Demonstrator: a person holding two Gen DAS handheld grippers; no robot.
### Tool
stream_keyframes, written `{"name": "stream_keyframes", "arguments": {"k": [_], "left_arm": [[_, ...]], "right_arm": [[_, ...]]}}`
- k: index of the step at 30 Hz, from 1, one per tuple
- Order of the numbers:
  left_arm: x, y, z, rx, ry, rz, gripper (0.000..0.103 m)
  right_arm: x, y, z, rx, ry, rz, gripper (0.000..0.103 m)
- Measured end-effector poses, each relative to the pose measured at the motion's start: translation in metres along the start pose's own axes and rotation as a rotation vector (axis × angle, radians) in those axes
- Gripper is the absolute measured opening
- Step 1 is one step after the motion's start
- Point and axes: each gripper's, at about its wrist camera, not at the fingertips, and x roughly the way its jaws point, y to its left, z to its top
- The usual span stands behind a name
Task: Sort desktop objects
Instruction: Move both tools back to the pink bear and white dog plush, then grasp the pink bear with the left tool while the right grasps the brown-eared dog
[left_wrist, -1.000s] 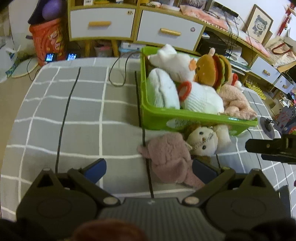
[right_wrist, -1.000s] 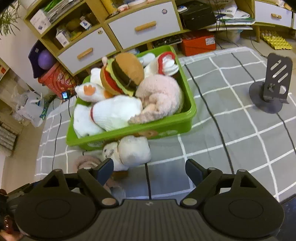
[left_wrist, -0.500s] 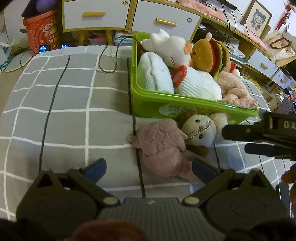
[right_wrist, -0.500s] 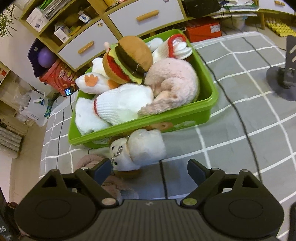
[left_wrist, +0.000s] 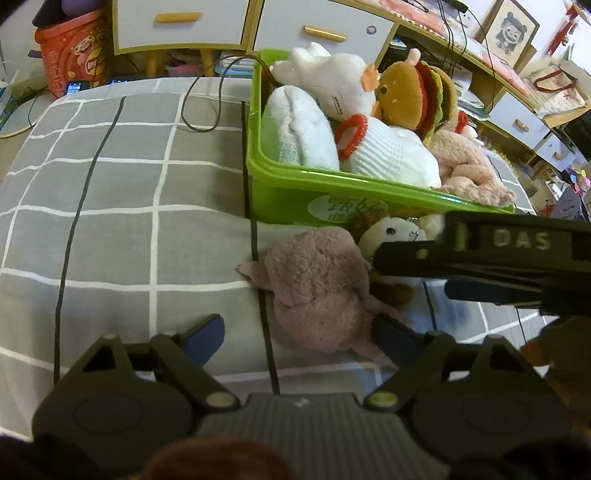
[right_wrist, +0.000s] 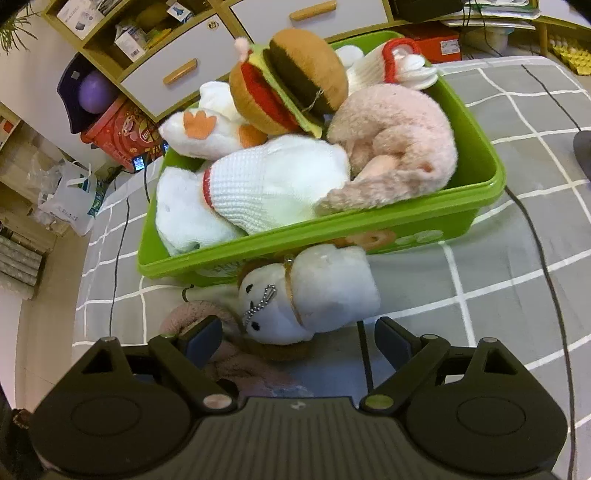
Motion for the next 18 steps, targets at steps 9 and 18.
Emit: {"name": "stream_keyframes", "arguments": {"k": [9,18], "left_arm": [[0.001,-0.005,-0.001,0.025,-0.008,-0.015,0.082],[0.001,-0.006,-0.002,0.046,-0.015,-0.024,0.079]], "right_arm": [[0.015,0.008,-0.004,-0.021,-0.011,-0.029,0.090],[0.013,0.008,-0.006,-0.045,-0.030,-0.065,0.080]]}}
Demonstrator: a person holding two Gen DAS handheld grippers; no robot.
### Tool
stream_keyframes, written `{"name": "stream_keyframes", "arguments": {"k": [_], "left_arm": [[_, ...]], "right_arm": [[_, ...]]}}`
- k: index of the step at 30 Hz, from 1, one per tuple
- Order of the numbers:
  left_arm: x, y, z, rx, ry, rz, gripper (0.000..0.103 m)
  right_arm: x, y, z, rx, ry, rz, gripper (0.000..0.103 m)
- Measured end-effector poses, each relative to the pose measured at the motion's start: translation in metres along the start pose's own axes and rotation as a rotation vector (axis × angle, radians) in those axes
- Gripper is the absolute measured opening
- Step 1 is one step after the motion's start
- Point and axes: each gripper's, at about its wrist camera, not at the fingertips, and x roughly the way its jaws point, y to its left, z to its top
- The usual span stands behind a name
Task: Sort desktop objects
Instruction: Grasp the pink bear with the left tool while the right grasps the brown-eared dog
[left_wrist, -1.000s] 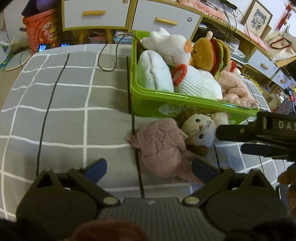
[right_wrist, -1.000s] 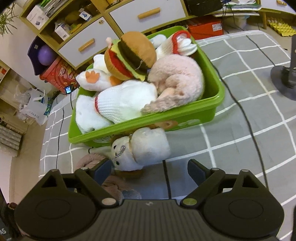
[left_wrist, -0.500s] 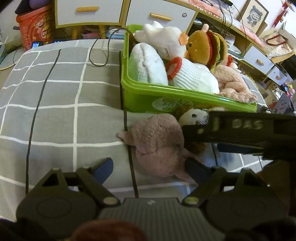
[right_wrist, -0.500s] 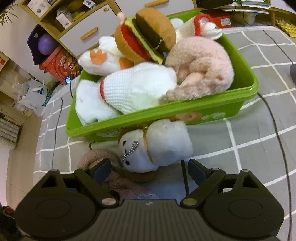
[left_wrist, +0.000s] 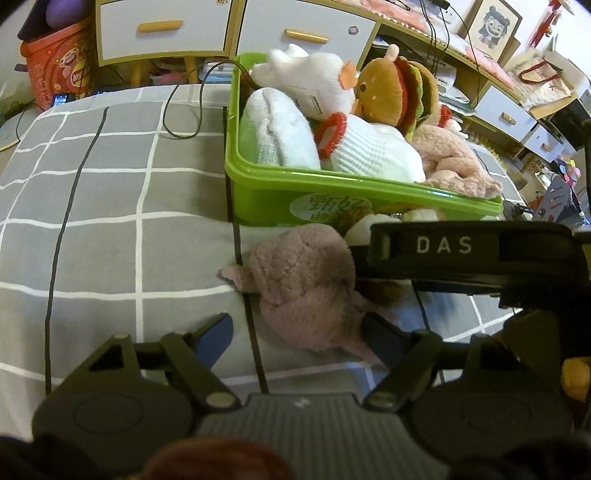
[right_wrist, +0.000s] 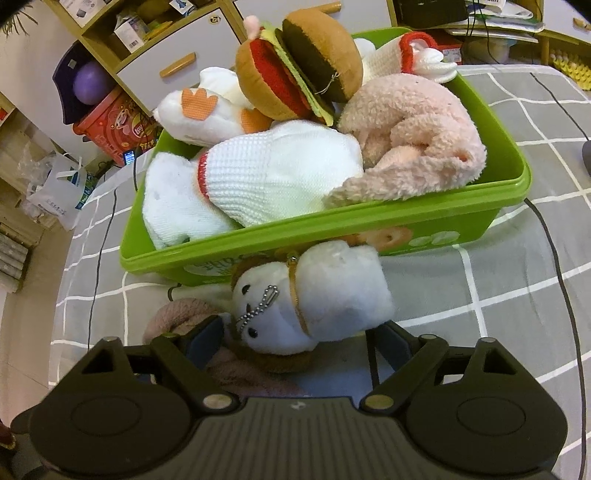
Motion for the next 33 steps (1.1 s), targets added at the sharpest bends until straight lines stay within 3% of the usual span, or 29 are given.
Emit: {"name": "stream_keyframes", "arguments": {"k": [4,7,14,20,33], "left_arm": [[0.000,0.000,0.000,-0.005,-0.001,-0.002,0.079],[-0.001,0.000,0.001,-0.013,-0.004,-0.007,0.078],[-0.001,0.000,0.002,-0.042,-0.013,-0.042,0.058],[-0.003,-0.003,0.005,-0.054,-0.021,-0.039,0.048],[-0.022,-0.004,0.008,-0.085,-0.049,-0.016,0.046]], "right_arm": [[-0.003,-0.002,0.003,0.009,0.038,0.059,0.053],[-0.005,-0.002,0.003,0.021,0.050,0.072,0.044],[-0.018,-0.012,0.004,0.026,0.040,0.066,0.043],[-0.030,-0.030,0.009,0.062,0.039,0.071,0.042],[-0.060,-0.047,0.008,0.067,0.008,0.052,0.039]]}}
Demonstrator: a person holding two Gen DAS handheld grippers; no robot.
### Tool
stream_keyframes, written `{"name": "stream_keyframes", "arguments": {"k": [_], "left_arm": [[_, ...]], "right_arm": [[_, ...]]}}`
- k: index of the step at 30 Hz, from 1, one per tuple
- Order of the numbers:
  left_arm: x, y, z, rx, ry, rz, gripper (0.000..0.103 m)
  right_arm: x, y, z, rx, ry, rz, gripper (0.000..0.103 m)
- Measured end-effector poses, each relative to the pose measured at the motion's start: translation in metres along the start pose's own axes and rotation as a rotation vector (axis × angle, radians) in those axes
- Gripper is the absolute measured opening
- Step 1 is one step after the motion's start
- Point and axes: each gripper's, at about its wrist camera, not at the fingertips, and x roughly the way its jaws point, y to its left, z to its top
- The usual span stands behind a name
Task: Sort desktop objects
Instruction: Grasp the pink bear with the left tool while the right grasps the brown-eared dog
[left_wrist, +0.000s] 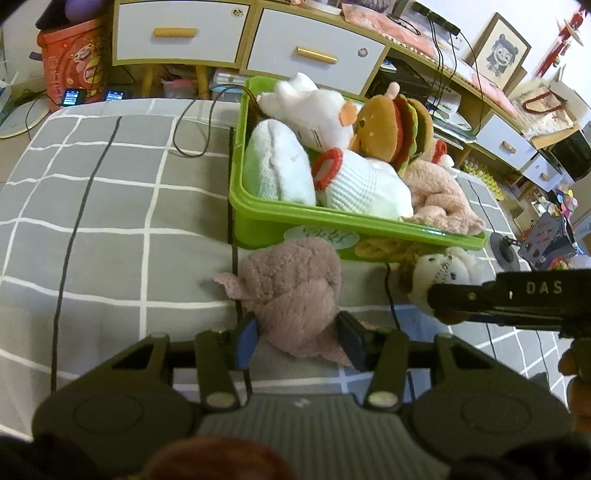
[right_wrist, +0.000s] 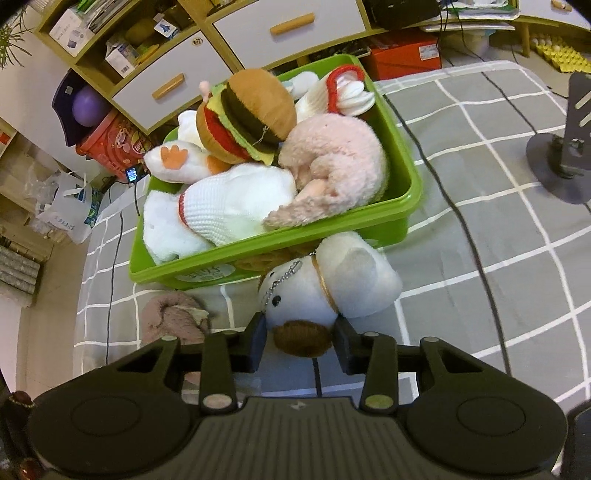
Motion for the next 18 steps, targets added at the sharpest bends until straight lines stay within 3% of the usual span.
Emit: {"name": "stream_keyframes", "arguments": {"k": [8,11,16,18], "left_arm": [[-0.021,-0.002,0.007,-0.012,-0.050,-0.004,0.046],[-0.029,-0.004,0.011,-0.014,-0.069,-0.001,0.046],[-0.038,-0.006,0.012,-0.017,-0.092,-0.015,0.046],[-0.036,-0.007,0.011,-0.013,-0.082,-0.012,0.046]], "right_arm": [[-0.029,-0.005,0.004,0.004,-0.048,0.020,0.036],[-0.044,-0.005,0.009,0.005,-0.084,0.022,0.014],[-0.063,-0.016,0.012,0.026,-0.131,0.040,0.015],[-0.059,-0.022,0.013,0.052,-0.112,0.027,0.021]]}}
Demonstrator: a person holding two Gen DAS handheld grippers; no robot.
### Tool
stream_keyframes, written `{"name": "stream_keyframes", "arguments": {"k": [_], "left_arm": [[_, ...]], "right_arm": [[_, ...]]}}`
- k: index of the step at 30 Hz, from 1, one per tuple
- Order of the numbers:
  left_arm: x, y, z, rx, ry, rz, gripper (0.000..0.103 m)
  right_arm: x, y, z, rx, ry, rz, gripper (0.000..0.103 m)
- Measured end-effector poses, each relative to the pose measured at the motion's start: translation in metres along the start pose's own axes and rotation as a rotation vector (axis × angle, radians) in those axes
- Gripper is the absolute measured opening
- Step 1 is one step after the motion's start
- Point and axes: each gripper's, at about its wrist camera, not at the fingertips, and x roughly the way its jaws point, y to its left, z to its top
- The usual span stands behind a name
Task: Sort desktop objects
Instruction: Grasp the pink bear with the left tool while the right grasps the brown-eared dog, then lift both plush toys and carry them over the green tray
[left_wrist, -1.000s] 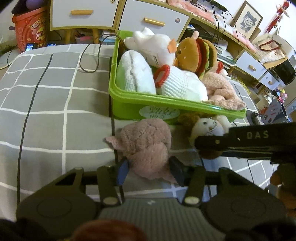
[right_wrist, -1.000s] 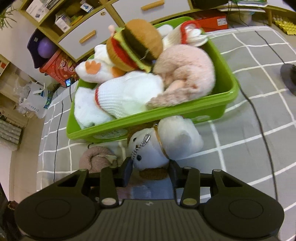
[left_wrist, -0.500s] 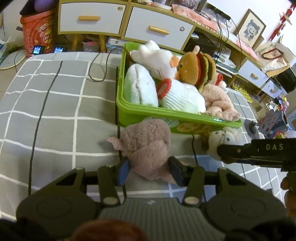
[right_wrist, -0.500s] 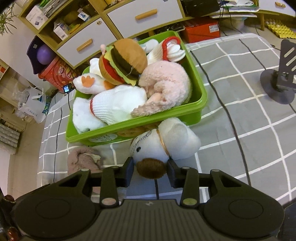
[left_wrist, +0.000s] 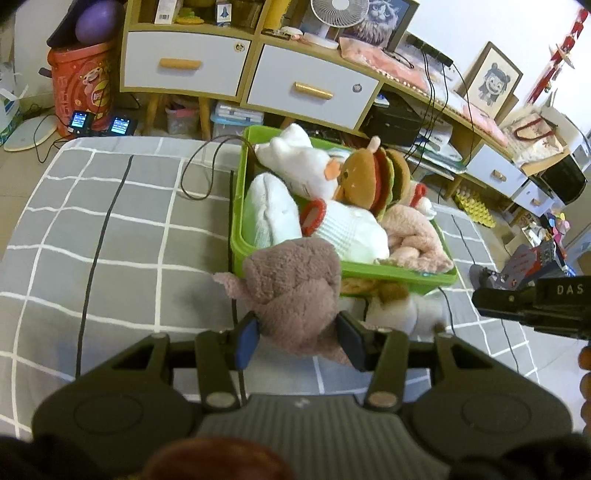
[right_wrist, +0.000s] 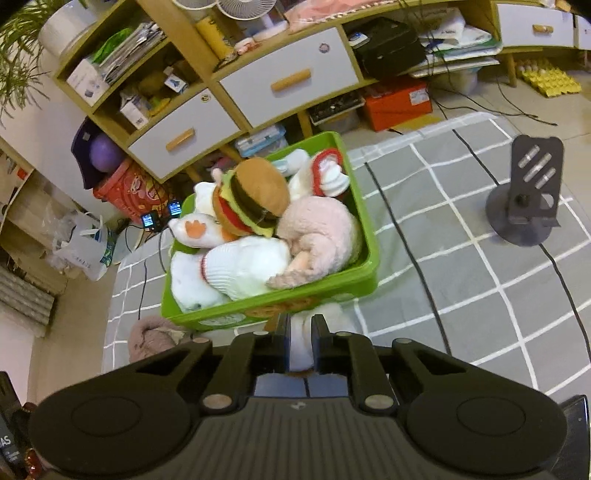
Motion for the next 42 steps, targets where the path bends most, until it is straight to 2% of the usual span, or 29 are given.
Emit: {"name": "stream_keyframes", "arguments": {"k": [2,5,10,16,18,20,24,30,33,35,37,42], "left_arm": [[0.005,0.000,-0.002,0.005,0.015,0.013,0.046],[0.010,0.001,-0.004,0.004,0.036,0.020,0.046],[0.020,0.001,-0.006,0.011,0.055,0.023,0.046],[0.031,0.002,-0.007,0.013,0.076,0.030,0.046],[0.035,0.003,-0.007,0.011,0.083,0.033,0.046],[0.038,0.004,-0.008,0.011,0.093,0.037,0.046],[0.044,0.006,-0.008,0.017,0.105,0.046,0.046],[0.047,0.012,-0.008,0.012,0.112,0.057,0.046],[0.047,0.013,-0.008,0.009,0.113,0.059,0.046],[0.047,0.013,-0.008,0.011,0.113,0.060,0.046],[0.046,0.012,-0.008,0.014,0.112,0.062,0.046],[0.043,0.008,-0.008,0.021,0.107,0.060,0.046]], "right_arm": [[0.008,-0.006,-0.001,0.024,0.031,0.000,0.049],[0.020,-0.008,-0.004,0.029,0.072,0.006,0.070],[0.042,0.004,-0.010,-0.039,0.084,-0.023,0.080],[0.073,0.019,-0.013,-0.101,0.120,-0.070,0.081],[0.081,0.022,-0.014,-0.112,0.120,-0.096,0.085],[0.087,0.024,-0.014,-0.124,0.108,-0.121,0.094],[0.095,0.028,-0.012,-0.166,0.074,-0.174,0.094],[0.112,0.020,-0.013,-0.152,0.111,-0.200,0.092],[0.113,0.020,-0.014,-0.151,0.113,-0.188,0.086],[0.110,0.022,-0.015,-0.159,0.114,-0.173,0.076],[0.108,0.024,-0.017,-0.166,0.119,-0.163,0.071],[0.101,0.026,-0.021,-0.187,0.123,-0.177,0.066]]}}
